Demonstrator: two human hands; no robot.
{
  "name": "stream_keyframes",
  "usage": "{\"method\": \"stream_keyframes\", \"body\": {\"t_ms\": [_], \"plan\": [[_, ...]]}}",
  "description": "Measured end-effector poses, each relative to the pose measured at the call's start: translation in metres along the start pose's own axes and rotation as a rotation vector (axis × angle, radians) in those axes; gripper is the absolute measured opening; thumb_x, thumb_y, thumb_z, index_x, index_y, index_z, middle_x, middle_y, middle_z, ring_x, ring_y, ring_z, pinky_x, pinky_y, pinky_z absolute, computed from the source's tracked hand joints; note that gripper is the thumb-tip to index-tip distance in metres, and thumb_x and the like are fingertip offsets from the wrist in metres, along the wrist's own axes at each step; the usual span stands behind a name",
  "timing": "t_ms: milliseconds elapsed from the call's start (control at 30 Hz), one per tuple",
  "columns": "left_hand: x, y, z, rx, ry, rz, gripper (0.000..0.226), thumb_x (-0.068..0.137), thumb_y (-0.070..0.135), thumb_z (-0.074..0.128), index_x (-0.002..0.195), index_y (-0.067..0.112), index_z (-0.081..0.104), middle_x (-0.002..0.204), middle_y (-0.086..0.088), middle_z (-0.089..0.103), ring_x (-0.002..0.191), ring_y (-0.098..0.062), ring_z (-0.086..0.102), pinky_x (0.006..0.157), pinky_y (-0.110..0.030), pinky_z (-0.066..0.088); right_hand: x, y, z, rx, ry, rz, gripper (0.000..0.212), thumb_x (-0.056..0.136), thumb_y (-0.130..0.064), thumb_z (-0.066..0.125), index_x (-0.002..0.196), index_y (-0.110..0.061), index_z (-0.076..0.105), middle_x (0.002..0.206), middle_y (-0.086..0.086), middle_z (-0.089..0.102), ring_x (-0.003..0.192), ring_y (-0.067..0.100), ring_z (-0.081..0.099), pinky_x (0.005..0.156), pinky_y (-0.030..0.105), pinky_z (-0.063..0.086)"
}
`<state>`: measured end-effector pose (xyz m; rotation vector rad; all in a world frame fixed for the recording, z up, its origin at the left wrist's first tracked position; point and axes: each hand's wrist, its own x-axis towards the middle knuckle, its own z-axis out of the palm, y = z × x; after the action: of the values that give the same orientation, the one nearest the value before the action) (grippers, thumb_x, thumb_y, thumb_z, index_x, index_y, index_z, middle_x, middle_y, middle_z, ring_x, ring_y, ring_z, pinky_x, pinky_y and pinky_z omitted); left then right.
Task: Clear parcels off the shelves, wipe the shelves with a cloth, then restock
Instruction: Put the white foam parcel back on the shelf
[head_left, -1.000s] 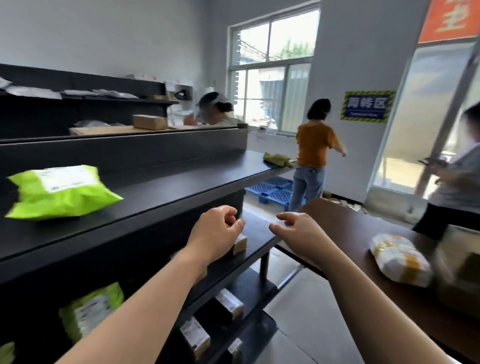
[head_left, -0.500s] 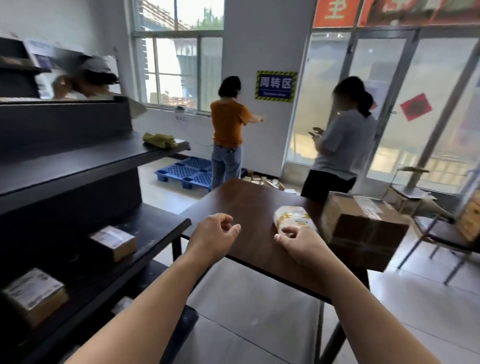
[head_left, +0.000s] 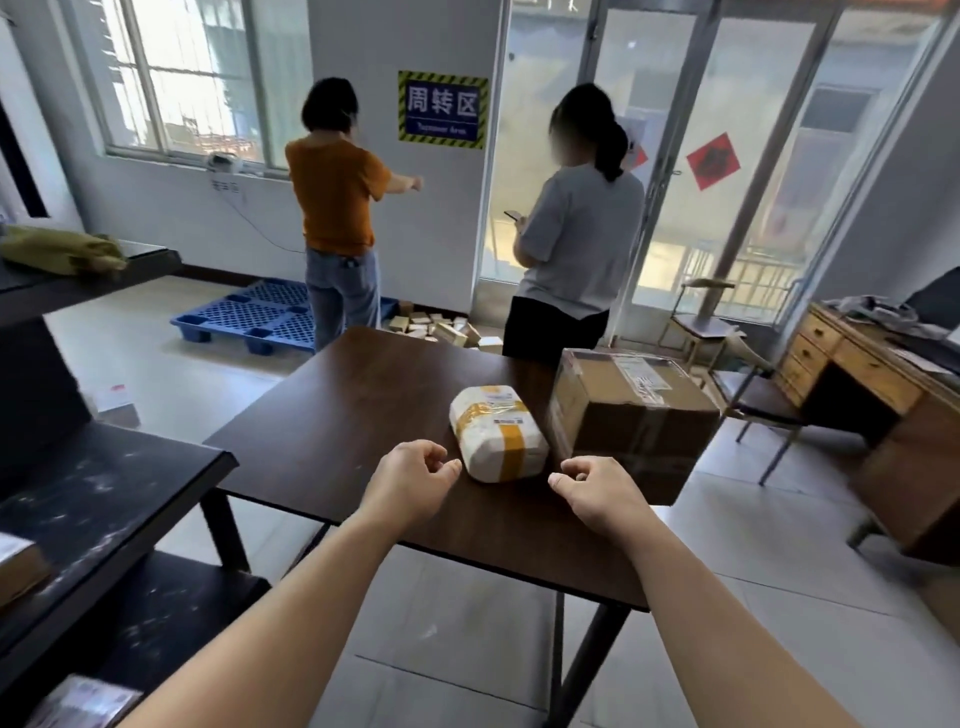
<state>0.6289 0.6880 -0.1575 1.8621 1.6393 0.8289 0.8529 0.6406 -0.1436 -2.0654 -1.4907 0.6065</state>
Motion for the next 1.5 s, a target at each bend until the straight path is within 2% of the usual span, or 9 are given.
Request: {"method": "stream_keyframes", "body": {"t_ms": [167, 533, 767, 867, 1067, 1167, 1233, 1367, 1500], "plan": [[0.07, -0.008, 0.024, 0.017, -0.067, -0.005, 0.033, 0.087, 0.041, 0.061, 0.11, 0.018, 0.068, 0.108, 0.002, 0.065, 0.096, -0.012, 0.059, 0.078, -0.022, 0.043, 0.064, 0.001, 0.01, -0.011, 0.014, 0.057, 0.047, 0.09, -0.038, 0.061, 0.129, -0.014, 0.059, 0.129, 0.006, 0.06, 0.117, 0.02, 0.056, 0.098, 0.033, 0.047], [0.203, -0.028, 0.059, 0.008, -0.179, -0.05, 0.027, 0.088, 0.037, 0.061, 0.104, 0.016, 0.069, 0.097, 0.006, 0.063, 0.088, -0.009, 0.056, 0.074, -0.022, 0.041, 0.193, -0.006, 0.044, 0.016, 0.049, 0.192, 0.045, 0.091, -0.034, 0.057, 0.133, -0.017, 0.057, 0.13, 0.004, 0.061, 0.117, 0.02, 0.056, 0.096, 0.028, 0.045], [0.261, -0.05, 0.103, -0.033, -0.254, -0.195, 0.027, 0.088, 0.033, 0.063, 0.106, 0.013, 0.068, 0.079, 0.011, 0.057, 0.083, -0.009, 0.055, 0.073, -0.022, 0.041, 0.269, 0.014, 0.064, 0.017, 0.013, 0.256, 0.049, 0.092, -0.031, 0.053, 0.138, -0.016, 0.05, 0.139, 0.003, 0.054, 0.125, 0.02, 0.051, 0.102, 0.03, 0.041], [0.28, -0.058, 0.126, -0.041, -0.269, -0.27, 0.031, 0.088, 0.033, 0.063, 0.111, 0.012, 0.065, 0.078, 0.011, 0.054, 0.083, -0.011, 0.055, 0.074, -0.023, 0.041, 0.302, 0.026, 0.073, -0.02, -0.027, 0.267, 0.05, 0.094, -0.031, 0.051, 0.141, -0.015, 0.046, 0.143, 0.004, 0.05, 0.129, 0.022, 0.047, 0.104, 0.032, 0.038], [0.315, -0.069, 0.169, -0.06, -0.301, -0.426, 0.043, 0.091, 0.035, 0.059, 0.125, 0.009, 0.056, 0.102, -0.001, 0.062, 0.092, -0.016, 0.058, 0.077, -0.025, 0.044, 0.364, 0.05, 0.096, -0.03, -0.135, 0.254, 0.042, 0.095, -0.025, 0.05, 0.137, -0.016, 0.049, 0.139, 0.005, 0.052, 0.126, 0.023, 0.049, 0.099, 0.03, 0.04], [0.333, -0.073, 0.195, -0.096, -0.293, -0.486, 0.042, 0.092, 0.033, 0.057, 0.126, 0.008, 0.054, 0.098, 0.001, 0.058, 0.089, -0.018, 0.057, 0.074, -0.027, 0.047, 0.392, 0.065, 0.11, -0.034, -0.191, 0.235, 0.04, 0.095, -0.025, 0.048, 0.135, -0.018, 0.049, 0.133, 0.008, 0.053, 0.121, 0.025, 0.051, 0.099, 0.032, 0.042], [0.342, -0.074, 0.209, -0.107, -0.297, -0.525, 0.045, 0.092, 0.033, 0.056, 0.13, 0.009, 0.051, 0.111, -0.004, 0.061, 0.101, -0.021, 0.057, 0.078, -0.026, 0.043, 0.407, 0.074, 0.12, -0.049, -0.22, 0.228, 0.038, 0.095, -0.026, 0.046, 0.133, -0.019, 0.048, 0.128, 0.009, 0.053, 0.115, 0.026, 0.052, 0.096, 0.033, 0.043], [0.354, -0.082, 0.234, -0.137, -0.308, -0.581, 0.06, 0.093, 0.035, 0.054, 0.145, 0.012, 0.034, 0.14, -0.007, 0.049, 0.126, -0.024, 0.048, 0.101, -0.033, 0.041, 0.427, 0.088, 0.138, -0.036, -0.256, 0.225, 0.041, 0.094, -0.021, 0.045, 0.135, -0.02, 0.041, 0.126, 0.011, 0.052, 0.109, 0.027, 0.054, 0.093, 0.035, 0.044], [0.358, -0.091, 0.252, -0.175, -0.331, -0.616, 0.066, 0.094, 0.037, 0.052, 0.15, 0.015, 0.025, 0.147, -0.007, 0.042, 0.131, -0.025, 0.044, 0.1, -0.033, 0.041, 0.438, 0.098, 0.152, -0.021, -0.292, 0.219, 0.057, 0.093, -0.019, 0.045, 0.146, -0.028, 0.026, 0.128, 0.01, 0.053, 0.112, 0.03, 0.054, 0.095, 0.035, 0.044]]}}
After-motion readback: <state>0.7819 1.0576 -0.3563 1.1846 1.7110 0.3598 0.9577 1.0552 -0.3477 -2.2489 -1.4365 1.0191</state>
